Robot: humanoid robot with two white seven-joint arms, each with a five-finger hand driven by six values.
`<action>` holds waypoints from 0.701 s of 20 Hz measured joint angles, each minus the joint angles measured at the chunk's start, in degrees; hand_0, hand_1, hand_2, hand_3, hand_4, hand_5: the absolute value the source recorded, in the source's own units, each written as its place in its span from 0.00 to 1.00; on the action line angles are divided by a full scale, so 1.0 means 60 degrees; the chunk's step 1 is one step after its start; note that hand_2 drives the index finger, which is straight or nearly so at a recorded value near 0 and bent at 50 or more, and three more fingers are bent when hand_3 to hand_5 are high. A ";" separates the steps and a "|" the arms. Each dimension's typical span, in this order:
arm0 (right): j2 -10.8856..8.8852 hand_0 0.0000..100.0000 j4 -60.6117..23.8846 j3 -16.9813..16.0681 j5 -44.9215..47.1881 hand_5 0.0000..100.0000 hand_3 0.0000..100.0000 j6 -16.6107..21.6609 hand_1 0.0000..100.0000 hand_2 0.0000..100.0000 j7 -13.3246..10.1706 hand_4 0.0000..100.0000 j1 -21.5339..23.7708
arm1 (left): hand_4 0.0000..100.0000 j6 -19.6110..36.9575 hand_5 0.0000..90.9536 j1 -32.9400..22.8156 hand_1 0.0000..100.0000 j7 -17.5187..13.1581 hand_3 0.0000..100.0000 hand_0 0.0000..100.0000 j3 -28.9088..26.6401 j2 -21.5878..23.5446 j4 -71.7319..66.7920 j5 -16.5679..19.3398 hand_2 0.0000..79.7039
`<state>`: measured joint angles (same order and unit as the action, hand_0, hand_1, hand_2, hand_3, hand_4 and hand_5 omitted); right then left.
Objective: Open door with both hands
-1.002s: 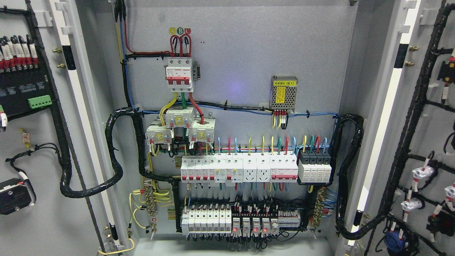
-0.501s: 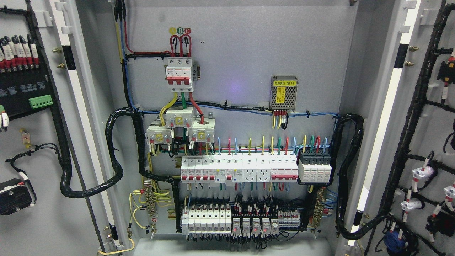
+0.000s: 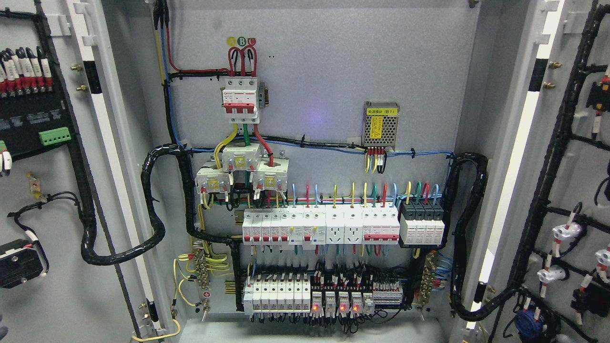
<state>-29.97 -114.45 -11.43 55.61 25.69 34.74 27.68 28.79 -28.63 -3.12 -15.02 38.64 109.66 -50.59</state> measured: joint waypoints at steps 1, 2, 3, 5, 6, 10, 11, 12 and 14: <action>0.0019 0.00 0.0058 0.0172 -0.0175 0.00 0.00 0.0020 0.00 0.00 0.0000 0.00 0.0052 | 0.00 -0.0094 0.00 0.0000 0.00 0.0000 0.00 0.00 0.0111 -0.0064 0.0006 0.0168 0.00; 0.0046 0.00 0.0136 0.0318 -0.0323 0.00 0.00 0.0024 0.00 0.00 -0.0002 0.00 0.0099 | 0.00 -0.0218 0.00 0.0002 0.00 0.0000 0.00 0.00 0.0230 -0.0135 -0.0008 0.0328 0.00; 0.0083 0.00 0.0250 0.0464 -0.0474 0.00 0.00 0.0025 0.00 0.00 -0.0002 0.00 0.0138 | 0.00 -0.0295 0.00 0.0015 0.00 -0.0005 0.00 0.00 0.0375 -0.0232 -0.0042 0.0506 0.00; 0.0172 0.00 0.0532 0.0762 -0.0804 0.00 0.00 0.0034 0.00 0.00 -0.0003 0.00 0.0191 | 0.00 -0.0394 0.00 0.0065 0.00 -0.0016 0.00 0.00 0.0683 -0.0434 -0.0177 0.0890 0.00; 0.0224 0.00 0.0687 0.0903 -0.0991 0.00 0.00 0.0035 0.00 0.00 -0.0007 0.00 0.0212 | 0.00 -0.0429 0.00 0.0091 0.00 -0.0023 0.00 0.00 0.0839 -0.0546 -0.0287 0.1070 0.00; 0.0490 0.00 0.1503 0.1402 -0.1821 0.00 0.00 0.0045 0.00 0.00 -0.0021 0.00 0.0255 | 0.00 -0.0477 0.00 0.0311 0.00 -0.0013 0.00 0.00 0.1475 -0.1112 -0.1047 0.1689 0.00; 0.0578 0.00 0.1751 0.1511 -0.2002 0.00 0.00 0.0052 0.00 0.00 -0.0024 0.00 0.0264 | 0.00 -0.0479 0.00 0.0393 0.00 -0.0008 0.00 0.00 0.1634 -0.1273 -0.1315 0.1806 0.00; 0.0676 0.00 0.2018 0.1612 -0.2181 0.00 0.00 0.0054 0.00 0.00 -0.0033 0.00 0.0267 | 0.00 -0.0482 0.00 0.0480 0.00 -0.0006 0.00 0.00 0.1778 -0.1431 -0.1601 0.1902 0.00; 0.0874 0.00 0.2610 0.1790 -0.2519 0.00 0.00 0.0054 0.00 0.00 -0.0040 0.00 0.0269 | 0.00 -0.0484 0.00 0.0619 0.00 0.0013 0.00 0.00 0.2048 -0.1766 -0.2232 0.2088 0.00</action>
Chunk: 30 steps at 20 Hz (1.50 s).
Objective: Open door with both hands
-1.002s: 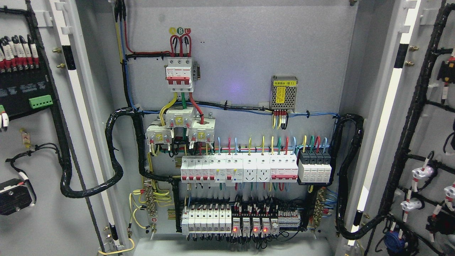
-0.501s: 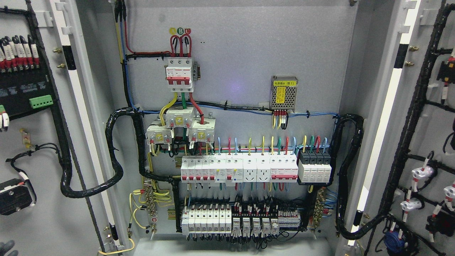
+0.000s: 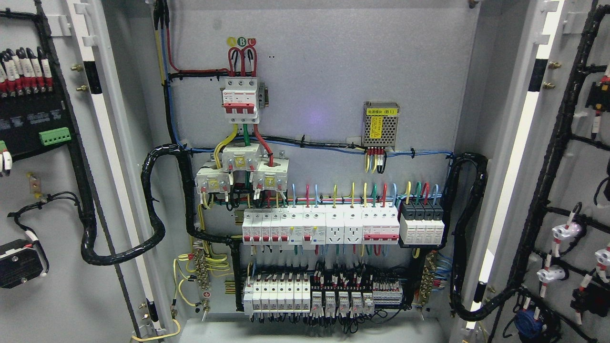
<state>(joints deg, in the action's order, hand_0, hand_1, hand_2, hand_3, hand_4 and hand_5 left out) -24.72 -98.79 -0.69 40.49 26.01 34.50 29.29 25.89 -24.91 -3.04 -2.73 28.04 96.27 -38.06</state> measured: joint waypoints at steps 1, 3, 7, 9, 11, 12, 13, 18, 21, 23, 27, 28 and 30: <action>0.0092 0.00 0.0281 0.0071 -0.0134 0.00 0.00 0.0001 0.00 0.00 -0.0013 0.00 0.0001 | 0.00 0.0000 0.00 0.0054 0.00 0.0006 0.00 0.00 0.0125 -0.0160 -0.0319 0.0073 0.00; 0.0261 0.00 0.0913 0.0202 -0.0342 0.00 0.00 0.0001 0.00 0.00 -0.0031 0.00 0.0000 | 0.00 -0.0001 0.00 0.0148 0.00 0.0021 0.00 0.00 0.0347 -0.0488 -0.1022 0.0193 0.00; 0.0564 0.00 0.2318 0.0446 -0.0593 0.00 0.00 0.0001 0.00 0.00 0.0015 0.00 -0.0003 | 0.00 -0.0002 0.00 0.0297 0.00 -0.0133 0.00 0.00 0.0682 -0.1037 -0.2389 0.0339 0.00; 0.0731 0.00 0.3109 0.0556 -0.0661 0.00 0.00 0.0001 0.00 0.00 0.0024 0.00 -0.0032 | 0.00 -0.0003 0.00 0.0358 0.00 -0.0344 0.00 0.00 0.0808 -0.1290 -0.3100 0.0383 0.00; 0.0902 0.00 0.3913 0.0641 -0.0720 0.00 0.00 0.0001 0.00 0.00 0.0055 0.00 -0.0119 | 0.00 -0.0004 0.00 0.0456 0.00 -0.0570 0.00 0.00 0.0913 -0.1531 -0.3833 0.0415 0.00; 0.1000 0.00 0.4344 0.0678 -0.0747 0.00 0.00 0.0001 0.00 0.00 0.0055 0.00 -0.0191 | 0.00 -0.0006 0.00 0.0519 0.00 -0.0675 0.00 0.00 0.0959 -0.1654 -0.4232 0.0429 0.00; 0.1091 0.00 0.4799 0.0708 -0.0781 0.00 0.00 0.0001 0.00 0.00 0.0033 0.00 -0.0273 | 0.00 -0.0006 0.00 0.0594 0.00 -0.0793 0.00 0.00 0.1004 -0.1768 -0.4633 0.0461 0.00; 0.1535 0.00 0.7033 0.0838 -0.1022 0.00 0.00 0.0001 0.00 0.00 -0.0034 0.00 -0.0780 | 0.00 -0.0014 0.00 0.1054 0.00 -0.1362 0.00 0.00 0.1160 -0.2276 -0.6663 0.0851 0.00; 0.1756 0.00 0.8331 0.0887 -0.1449 0.00 0.00 0.0001 0.00 0.00 -0.0104 0.00 -0.1127 | 0.00 -0.0023 0.00 0.1417 0.00 -0.1560 0.00 0.00 0.1222 -0.2558 -0.8008 0.1155 0.00; 0.1872 0.00 0.9052 0.0910 -0.1851 0.00 0.00 0.0001 0.00 0.00 -0.0297 0.00 -0.1373 | 0.00 -0.0025 0.00 0.1646 0.00 -0.1690 0.00 0.00 0.1250 -0.2710 -0.8905 0.1385 0.00; 0.2100 0.00 1.0355 0.0964 -0.2676 0.00 0.00 -0.0021 0.00 0.00 -0.1072 0.00 -0.1823 | 0.00 -0.0373 0.00 0.2036 0.00 -0.1807 0.00 0.00 0.1279 -0.3000 -1.0519 0.1811 0.00; 0.2165 0.00 1.0647 0.0973 -0.2952 0.00 0.00 -0.0039 0.00 0.00 -0.1336 0.00 -0.1939 | 0.00 -0.0631 0.00 0.2122 0.00 -0.1811 0.00 0.00 0.1281 -0.3065 -1.0890 0.1913 0.00; 0.2322 0.00 1.1285 0.0991 -0.3572 0.00 0.00 -0.0069 0.00 0.00 -0.1776 0.00 -0.2196 | 0.00 -0.1172 0.00 0.2225 0.00 -0.1821 0.00 0.00 0.1282 -0.3170 -1.1511 0.2072 0.00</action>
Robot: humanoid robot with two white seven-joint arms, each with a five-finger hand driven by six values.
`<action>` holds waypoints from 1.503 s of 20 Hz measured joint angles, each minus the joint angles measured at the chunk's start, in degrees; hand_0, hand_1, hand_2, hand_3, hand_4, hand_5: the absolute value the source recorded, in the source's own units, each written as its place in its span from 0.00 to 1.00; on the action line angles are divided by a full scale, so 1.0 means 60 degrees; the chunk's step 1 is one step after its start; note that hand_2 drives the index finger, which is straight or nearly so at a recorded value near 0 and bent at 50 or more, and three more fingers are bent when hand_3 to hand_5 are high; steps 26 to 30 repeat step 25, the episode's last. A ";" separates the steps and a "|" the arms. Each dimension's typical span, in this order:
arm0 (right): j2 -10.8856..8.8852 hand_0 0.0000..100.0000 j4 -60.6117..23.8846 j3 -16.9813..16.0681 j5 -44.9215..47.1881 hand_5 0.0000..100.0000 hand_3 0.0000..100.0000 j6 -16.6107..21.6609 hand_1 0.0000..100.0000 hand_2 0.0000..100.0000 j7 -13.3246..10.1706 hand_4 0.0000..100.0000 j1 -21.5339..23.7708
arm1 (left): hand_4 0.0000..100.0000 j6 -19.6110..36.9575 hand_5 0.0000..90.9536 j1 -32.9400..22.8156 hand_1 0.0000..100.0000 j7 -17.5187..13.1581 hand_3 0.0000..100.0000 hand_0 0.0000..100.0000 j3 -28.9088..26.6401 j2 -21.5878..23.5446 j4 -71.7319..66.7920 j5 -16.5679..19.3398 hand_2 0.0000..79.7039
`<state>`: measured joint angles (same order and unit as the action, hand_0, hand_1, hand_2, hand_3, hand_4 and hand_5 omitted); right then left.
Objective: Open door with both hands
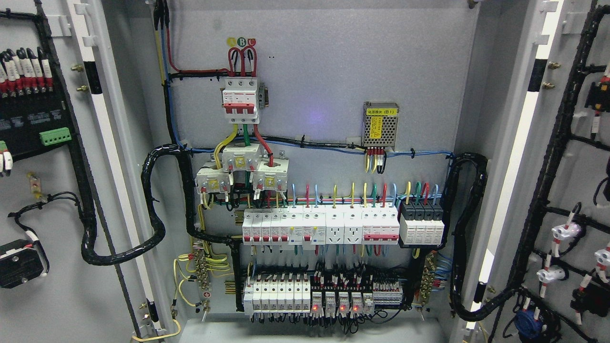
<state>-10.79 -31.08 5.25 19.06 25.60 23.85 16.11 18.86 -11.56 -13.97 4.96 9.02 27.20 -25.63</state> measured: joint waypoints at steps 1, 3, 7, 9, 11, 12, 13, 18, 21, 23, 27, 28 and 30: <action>0.0083 0.00 0.0314 0.0005 -0.0296 0.00 0.00 -0.0018 0.00 0.00 -0.0198 0.00 -0.0125 | 0.00 -0.0264 0.00 0.0054 0.00 0.0000 0.00 0.00 -0.0001 -0.0055 -0.0309 0.0064 0.00; 0.0251 0.00 0.0870 0.0019 -0.0838 0.00 0.00 -0.0302 0.00 0.00 -0.0567 0.00 -0.0338 | 0.00 -0.0688 0.00 0.0114 0.00 -0.0001 0.00 0.00 -0.0001 -0.0188 -0.0869 0.0167 0.00; 0.0528 0.00 0.1769 0.0041 -0.1541 0.00 0.00 -0.1240 0.00 0.00 -0.1260 0.00 -0.0650 | 0.00 -0.1048 0.00 0.0198 0.00 -0.0009 0.00 0.00 0.0000 -0.0534 -0.1834 0.0290 0.00; 0.0660 0.00 0.2132 0.0051 -0.1819 0.00 0.00 -0.1588 0.00 0.00 -0.1575 0.00 -0.0770 | 0.00 -0.1094 0.00 0.0216 0.00 -0.0015 0.00 0.00 0.0006 -0.0692 -0.2217 0.0323 0.00; 0.0762 0.00 0.2407 0.0064 -0.2143 0.00 0.00 -0.1920 0.00 0.00 -0.1834 0.00 -0.0896 | 0.00 -0.1109 0.00 0.0241 0.00 -0.0065 0.00 0.00 0.0030 -0.0830 -0.2528 0.0354 0.00; 0.0802 0.00 0.2520 0.0067 -0.2299 0.00 0.00 -0.2120 0.00 0.00 -0.1873 0.00 -0.0954 | 0.00 -0.1116 0.00 0.0248 0.00 -0.0126 0.00 0.00 0.0047 -0.0887 -0.2660 0.0371 0.00; 0.0836 0.00 0.2633 0.0068 -0.2510 0.00 0.00 -0.2270 0.00 0.00 -0.1933 0.00 -0.1014 | 0.00 -0.1119 0.00 0.0256 0.00 -0.0156 0.00 0.00 0.0076 -0.0954 -0.2795 0.0405 0.00; 0.0970 0.00 0.3033 0.0113 -0.3564 0.00 0.00 -0.2589 0.00 0.00 -0.2015 0.00 -0.1174 | 0.00 -0.1134 0.00 0.0281 0.00 -0.0222 0.00 0.00 0.0249 -0.1287 -0.3287 0.0505 0.00; 0.1017 0.00 0.3088 0.0184 -0.4157 0.00 0.00 -0.2759 0.00 0.00 -0.2152 0.00 -0.1190 | 0.00 -0.1178 0.00 0.0284 0.00 -0.0270 0.00 0.00 0.0365 -0.1430 -0.3490 0.0527 0.00; 0.1038 0.00 0.3087 0.0224 -0.4399 0.00 0.00 -0.2798 0.00 0.00 -0.2292 0.00 -0.1195 | 0.00 -0.1147 0.00 0.0287 0.00 -0.0253 0.00 0.00 0.0450 -0.1504 -0.3594 0.0552 0.00; 0.1056 0.00 0.3087 0.0262 -0.4586 0.00 0.00 -0.2833 0.00 0.00 -0.2385 0.00 -0.1186 | 0.00 -0.1110 0.00 0.0289 0.00 -0.0197 0.00 0.00 0.0534 -0.1573 -0.3689 0.0569 0.00; 0.1056 0.00 0.3087 0.0262 -0.4586 0.00 0.00 -0.2833 0.00 0.00 -0.2385 0.00 -0.1186 | 0.00 -0.1110 0.00 0.0289 0.00 -0.0197 0.00 0.00 0.0534 -0.1573 -0.3689 0.0569 0.00; 0.1056 0.00 0.3087 0.0262 -0.4586 0.00 0.00 -0.2833 0.00 0.00 -0.2385 0.00 -0.1186 | 0.00 -0.1110 0.00 0.0289 0.00 -0.0197 0.00 0.00 0.0534 -0.1573 -0.3689 0.0569 0.00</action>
